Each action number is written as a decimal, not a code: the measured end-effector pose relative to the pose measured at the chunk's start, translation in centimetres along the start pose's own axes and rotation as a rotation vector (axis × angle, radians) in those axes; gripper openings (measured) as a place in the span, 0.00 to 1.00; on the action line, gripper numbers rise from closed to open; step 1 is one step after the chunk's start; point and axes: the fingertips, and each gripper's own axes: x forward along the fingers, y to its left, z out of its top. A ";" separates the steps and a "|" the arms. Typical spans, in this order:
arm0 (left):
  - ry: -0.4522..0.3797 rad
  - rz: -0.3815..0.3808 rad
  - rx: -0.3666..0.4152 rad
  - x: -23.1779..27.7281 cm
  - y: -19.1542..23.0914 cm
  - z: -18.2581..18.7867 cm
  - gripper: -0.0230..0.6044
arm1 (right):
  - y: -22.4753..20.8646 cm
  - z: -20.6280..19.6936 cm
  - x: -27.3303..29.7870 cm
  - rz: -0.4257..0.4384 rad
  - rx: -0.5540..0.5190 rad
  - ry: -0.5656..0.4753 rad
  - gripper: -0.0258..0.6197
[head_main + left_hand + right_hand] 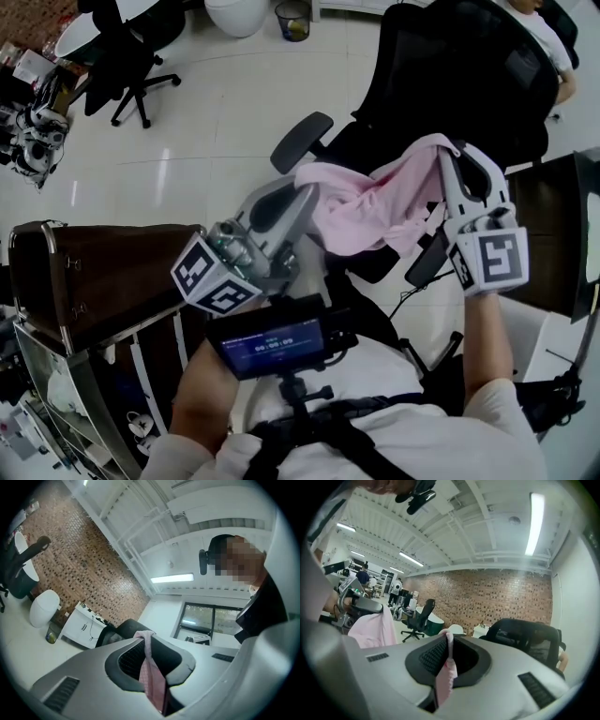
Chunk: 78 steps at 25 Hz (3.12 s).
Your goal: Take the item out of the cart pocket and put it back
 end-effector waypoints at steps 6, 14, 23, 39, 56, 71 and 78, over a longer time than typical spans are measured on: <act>-0.081 -0.093 0.042 0.2 -4.2 4.7 0.06 | -0.4 7.4 -3.0 -0.027 -0.019 -0.136 0.06; -0.165 -0.127 0.133 -1.4 -7.1 11.0 0.06 | 1.8 14.5 -4.4 0.000 -0.054 -0.267 0.06; -0.243 -0.124 0.258 -4.2 -9.5 17.5 0.06 | 4.8 20.8 -3.5 0.089 -0.065 -0.370 0.06; -0.311 -0.004 0.442 -10.6 -10.8 25.0 0.06 | 11.8 28.4 -0.6 0.227 -0.096 -0.468 0.06; -0.312 0.096 0.649 -18.7 -13.5 30.4 0.06 | 22.5 35.6 2.1 0.389 -0.115 -0.595 0.06; -0.289 0.194 0.756 -25.8 -16.9 34.2 0.06 | 31.4 40.6 2.0 0.495 -0.116 -0.658 0.06; -0.296 0.262 0.794 -28.1 -16.6 35.3 0.06 | 34.9 42.4 2.8 0.566 -0.109 -0.700 0.06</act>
